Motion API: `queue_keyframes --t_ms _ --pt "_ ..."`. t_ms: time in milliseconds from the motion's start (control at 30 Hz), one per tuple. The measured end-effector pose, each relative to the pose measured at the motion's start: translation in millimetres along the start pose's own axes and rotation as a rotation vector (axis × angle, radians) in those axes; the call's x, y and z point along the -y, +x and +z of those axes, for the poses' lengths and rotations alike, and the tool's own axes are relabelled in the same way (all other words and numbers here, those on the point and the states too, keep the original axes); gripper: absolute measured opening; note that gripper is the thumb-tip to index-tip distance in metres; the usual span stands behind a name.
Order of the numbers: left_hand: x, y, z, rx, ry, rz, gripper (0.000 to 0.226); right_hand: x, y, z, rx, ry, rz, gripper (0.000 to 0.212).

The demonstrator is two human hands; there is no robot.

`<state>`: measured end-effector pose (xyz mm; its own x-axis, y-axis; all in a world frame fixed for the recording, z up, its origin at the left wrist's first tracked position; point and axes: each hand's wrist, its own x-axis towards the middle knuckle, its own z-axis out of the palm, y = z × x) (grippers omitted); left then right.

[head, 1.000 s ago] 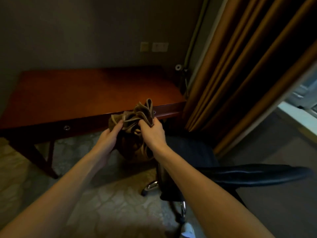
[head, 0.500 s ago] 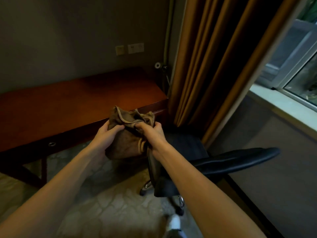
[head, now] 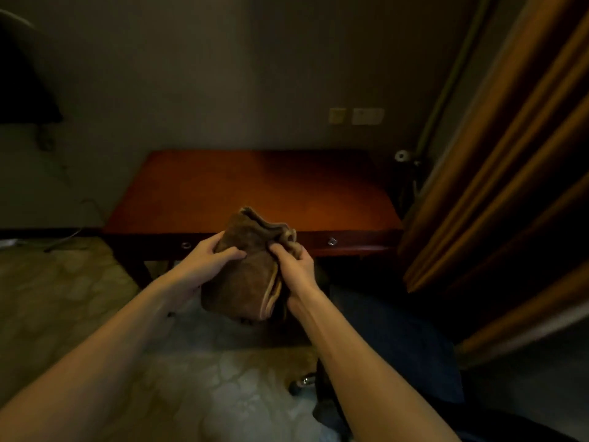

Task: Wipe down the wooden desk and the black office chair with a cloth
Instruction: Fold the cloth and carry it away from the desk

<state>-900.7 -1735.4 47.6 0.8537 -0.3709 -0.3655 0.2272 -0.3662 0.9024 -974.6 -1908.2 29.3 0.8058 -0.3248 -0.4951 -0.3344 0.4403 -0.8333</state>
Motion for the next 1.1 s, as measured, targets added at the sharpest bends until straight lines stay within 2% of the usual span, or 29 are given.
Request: queue_keyframes --t_ms 100,233,433,500,600,633,733,833,900,967,1000,1100 --pt "11.3 -12.0 -47.4 -0.049 -0.042 0.033 0.033 -0.3 3.6 48.7 0.041 -0.009 -0.04 0.018" --pt "43.1 -33.6 -122.4 -0.147 -0.144 0.038 0.057 -15.7 4.3 128.9 0.163 -0.021 0.016 0.031" --pt "113.7 -63.8 -262.6 -0.202 -0.287 -0.077 0.06 -71.3 -0.8 278.5 0.259 -0.049 0.089 0.036" --pt "134.3 -71.1 -302.8 -0.223 -0.336 -0.104 0.054 -86.9 -3.4 323.4 0.306 -0.059 0.099 0.037" --pt "163.3 -77.9 -368.1 -0.376 -0.521 -0.114 0.027 -109.1 -14.2 395.2 0.445 -0.045 0.127 0.038" --pt "169.8 -79.0 -384.2 -0.435 -0.631 -0.12 0.021 -112.6 -18.4 414.7 0.503 -0.026 0.145 0.043" --pt "183.0 -82.7 -429.5 -0.527 -0.894 -0.141 0.022 -118.5 -22.9 474.6 0.618 0.03 0.201 0.069" --pt "187.2 -72.9 -461.1 -0.558 -1.018 -0.135 0.033 -120.3 -21.3 533.8 0.722 -0.195 0.107 0.091" --pt "182.4 -63.6 -476.2 -0.535 -1.032 -0.188 0.034 -123.5 -20.0 566.8 0.738 -0.336 0.054 0.1" --pt "185.2 -50.6 -499.0 -0.541 -1.027 -0.26 0.037 -130.1 -10.1 597.9 0.722 -0.37 0.032 0.105" --pt "189.2 -42.3 -515.4 -0.592 -0.974 -0.305 0.04 -133.3 -3.5 613.8 0.706 -0.376 0.009 0.106" --pt "202.2 -17.6 -570.2 -0.879 -0.839 -0.384 0.043 -150.1 22.9 666.1 0.644 -0.401 -0.073 0.105"
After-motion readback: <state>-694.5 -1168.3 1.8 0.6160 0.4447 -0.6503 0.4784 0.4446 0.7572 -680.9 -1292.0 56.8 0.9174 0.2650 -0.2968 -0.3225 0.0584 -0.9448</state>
